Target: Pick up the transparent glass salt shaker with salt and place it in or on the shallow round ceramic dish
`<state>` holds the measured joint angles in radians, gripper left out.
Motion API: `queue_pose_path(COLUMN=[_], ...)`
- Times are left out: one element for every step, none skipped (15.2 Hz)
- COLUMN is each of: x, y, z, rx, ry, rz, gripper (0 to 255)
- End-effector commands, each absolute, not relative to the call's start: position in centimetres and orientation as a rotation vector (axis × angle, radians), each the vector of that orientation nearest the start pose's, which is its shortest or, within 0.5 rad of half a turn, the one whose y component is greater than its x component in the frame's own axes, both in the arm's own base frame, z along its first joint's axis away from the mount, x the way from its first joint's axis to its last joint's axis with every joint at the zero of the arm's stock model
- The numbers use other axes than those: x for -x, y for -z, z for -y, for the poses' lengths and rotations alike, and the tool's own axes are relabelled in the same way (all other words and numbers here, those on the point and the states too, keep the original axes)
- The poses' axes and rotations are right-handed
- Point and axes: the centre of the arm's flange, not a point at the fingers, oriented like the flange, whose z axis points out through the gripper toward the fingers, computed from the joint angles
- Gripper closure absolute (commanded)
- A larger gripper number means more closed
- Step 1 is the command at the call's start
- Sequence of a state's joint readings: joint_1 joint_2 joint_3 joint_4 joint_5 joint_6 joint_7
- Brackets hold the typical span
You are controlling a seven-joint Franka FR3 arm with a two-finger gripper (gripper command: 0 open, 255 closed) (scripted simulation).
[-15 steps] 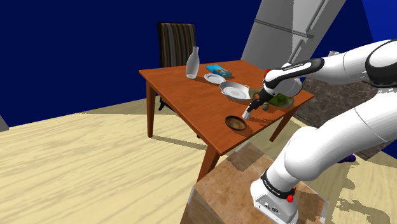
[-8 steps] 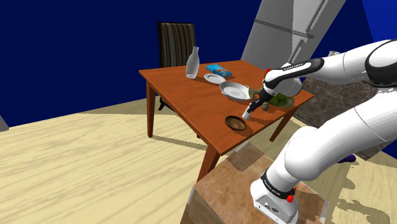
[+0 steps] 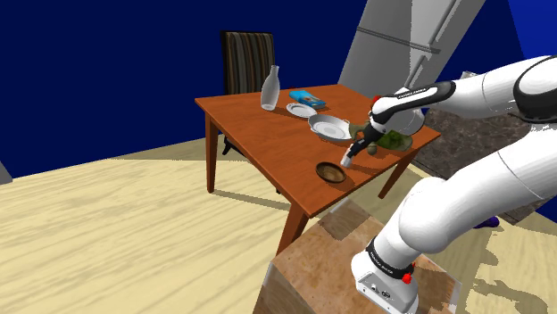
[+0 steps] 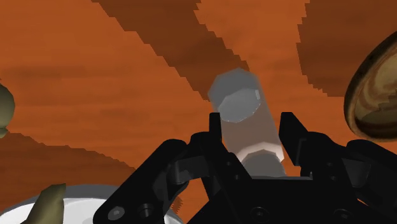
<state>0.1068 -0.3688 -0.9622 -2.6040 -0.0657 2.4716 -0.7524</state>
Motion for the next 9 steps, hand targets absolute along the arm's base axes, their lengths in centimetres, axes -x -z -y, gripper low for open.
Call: queue_pose_path(x=[-29.4, -29.4, -29.4, -29.4, -29.4, -29.4, -29.4, -29.4, -29.4], y=[-34.5, -35.0, -35.5, -36.1, -36.6, -37.1, -37.6, -38.2, -38.7], z=[31.7, 31.7, 31.7, 31.7, 31.7, 31.7, 31.7, 31.7, 31.7], rx=[3.002, 3.002, 3.002, 3.002, 3.002, 3.002, 3.002, 3.002, 3.002], ry=[0.372, 0.372, 0.372, 0.372, 0.372, 0.372, 0.372, 0.372, 0.372], rz=[-0.049, -0.049, -0.049, -0.049, -0.049, -0.049, -0.049, -0.049, -0.049], gripper=[255, 255, 255, 255, 255, 255, 255, 255, 255])
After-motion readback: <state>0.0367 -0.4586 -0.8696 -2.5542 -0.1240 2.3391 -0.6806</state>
